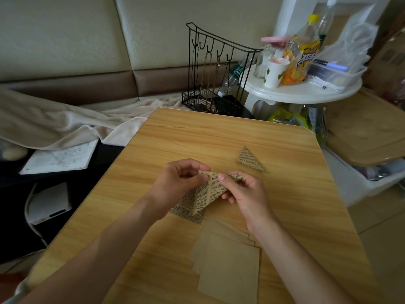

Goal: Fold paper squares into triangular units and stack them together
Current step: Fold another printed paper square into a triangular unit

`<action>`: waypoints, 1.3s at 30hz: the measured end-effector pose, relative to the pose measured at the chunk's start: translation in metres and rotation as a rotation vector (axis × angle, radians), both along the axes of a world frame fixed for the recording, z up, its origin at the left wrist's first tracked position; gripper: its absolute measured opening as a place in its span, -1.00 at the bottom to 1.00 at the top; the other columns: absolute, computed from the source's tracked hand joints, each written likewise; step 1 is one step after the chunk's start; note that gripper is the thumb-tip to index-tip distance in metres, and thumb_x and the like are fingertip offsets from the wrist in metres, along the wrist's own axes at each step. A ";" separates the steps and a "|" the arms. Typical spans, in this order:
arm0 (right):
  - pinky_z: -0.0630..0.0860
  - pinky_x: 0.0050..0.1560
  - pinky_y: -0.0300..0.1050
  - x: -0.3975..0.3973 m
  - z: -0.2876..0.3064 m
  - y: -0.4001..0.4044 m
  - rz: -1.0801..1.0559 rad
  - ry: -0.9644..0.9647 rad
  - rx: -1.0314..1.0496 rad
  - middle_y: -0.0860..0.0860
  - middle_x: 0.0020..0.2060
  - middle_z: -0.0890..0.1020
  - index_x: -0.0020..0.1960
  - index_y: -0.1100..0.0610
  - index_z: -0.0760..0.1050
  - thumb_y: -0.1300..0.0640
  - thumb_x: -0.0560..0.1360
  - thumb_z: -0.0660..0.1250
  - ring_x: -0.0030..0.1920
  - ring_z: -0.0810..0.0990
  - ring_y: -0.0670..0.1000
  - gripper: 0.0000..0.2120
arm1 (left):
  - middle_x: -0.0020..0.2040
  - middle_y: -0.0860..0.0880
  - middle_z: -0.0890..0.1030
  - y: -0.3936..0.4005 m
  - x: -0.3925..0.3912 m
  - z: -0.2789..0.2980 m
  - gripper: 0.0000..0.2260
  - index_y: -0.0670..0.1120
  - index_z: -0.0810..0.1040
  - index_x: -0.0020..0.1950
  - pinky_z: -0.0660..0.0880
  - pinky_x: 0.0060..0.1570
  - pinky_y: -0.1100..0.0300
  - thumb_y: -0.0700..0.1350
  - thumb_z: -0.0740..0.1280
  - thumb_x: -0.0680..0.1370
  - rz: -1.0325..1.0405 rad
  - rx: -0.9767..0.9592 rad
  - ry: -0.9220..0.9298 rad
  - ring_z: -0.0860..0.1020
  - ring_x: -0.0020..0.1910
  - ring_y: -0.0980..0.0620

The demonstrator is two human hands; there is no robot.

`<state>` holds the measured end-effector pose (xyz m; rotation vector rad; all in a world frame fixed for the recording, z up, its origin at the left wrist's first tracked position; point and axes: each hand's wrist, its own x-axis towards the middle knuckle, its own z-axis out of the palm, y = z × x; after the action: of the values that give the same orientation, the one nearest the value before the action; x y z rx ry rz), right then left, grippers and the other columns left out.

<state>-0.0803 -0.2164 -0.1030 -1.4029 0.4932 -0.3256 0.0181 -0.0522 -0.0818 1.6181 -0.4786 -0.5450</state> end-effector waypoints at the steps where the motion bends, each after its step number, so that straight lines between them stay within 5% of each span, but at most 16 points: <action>1: 0.44 -0.41 -0.29 0.000 0.000 -0.001 0.017 0.006 -0.013 0.07 -0.28 0.66 0.00 0.21 0.67 0.16 0.52 0.52 -0.39 0.58 -0.11 -0.87 | -0.24 0.01 0.61 0.000 0.001 0.000 -0.85 -0.05 0.71 0.05 0.54 -0.16 0.27 -0.21 0.53 0.51 0.010 0.000 0.011 0.57 -0.24 0.10; 7: 0.47 -0.34 -0.26 -0.001 0.001 -0.005 0.150 0.024 -0.129 -0.08 -0.30 0.64 -0.15 0.09 0.65 0.20 0.55 0.47 -0.31 0.60 -0.11 -0.89 | -0.16 -0.11 0.68 0.000 0.002 0.001 -0.79 -0.11 0.63 0.11 0.59 -0.17 0.21 -0.25 0.52 0.51 0.049 -0.006 0.061 0.63 -0.19 0.01; 12: 0.49 -0.26 -0.33 -0.001 0.000 -0.004 0.195 0.025 -0.194 -0.02 -0.21 0.68 -0.12 -0.03 0.70 0.07 0.55 0.48 -0.20 0.58 -0.17 -0.92 | -0.16 -0.15 0.67 -0.002 0.000 -0.001 -0.73 -0.10 0.60 0.12 0.55 -0.14 0.18 -0.20 0.56 0.48 -0.016 0.038 0.034 0.61 -0.19 0.01; 19: 0.52 -0.11 -0.39 -0.001 -0.003 -0.004 0.072 -0.023 -0.127 -0.04 -0.20 0.72 -0.08 0.09 0.72 0.14 0.54 0.49 -0.15 0.64 -0.18 -0.96 | -0.12 -0.11 0.74 -0.002 -0.002 -0.002 -0.71 -0.12 0.60 0.12 0.59 -0.25 0.25 -0.19 0.58 0.46 -0.039 0.121 0.087 0.71 -0.18 0.02; 24: 0.45 -0.25 -0.43 0.001 -0.004 -0.002 0.059 -0.010 -0.126 -0.10 -0.31 0.65 -0.06 0.18 0.69 0.18 0.55 0.48 -0.29 0.56 -0.23 -0.94 | -0.16 -0.05 0.72 -0.001 0.001 0.000 -0.69 -0.14 0.56 0.13 0.55 -0.25 0.32 -0.19 0.58 0.46 0.079 0.083 0.095 0.67 -0.22 0.09; 34: 0.39 -0.13 -0.15 0.001 -0.002 0.000 0.153 -0.028 -0.203 0.09 -0.24 0.54 -0.07 0.29 0.63 0.14 0.57 0.47 -0.18 0.46 -0.01 -0.81 | -0.18 0.00 0.72 -0.003 -0.002 -0.001 -0.65 -0.03 0.57 0.06 0.50 -0.31 0.33 -0.09 0.64 0.39 0.036 0.198 -0.030 0.59 -0.30 0.15; 39: 0.45 -0.15 -0.29 0.000 -0.003 -0.001 0.053 -0.066 -0.124 0.07 -0.24 0.59 -0.08 0.27 0.64 0.16 0.56 0.47 -0.18 0.52 -0.06 -0.84 | -0.13 -0.11 0.72 -0.001 -0.001 -0.001 -0.61 -0.12 0.56 0.12 0.62 -0.18 0.23 -0.15 0.64 0.39 0.119 0.118 0.103 0.68 -0.22 0.02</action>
<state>-0.0805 -0.2172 -0.1058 -1.5174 0.3870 -0.3632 0.0175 -0.0532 -0.0829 1.7096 -0.2764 -0.5723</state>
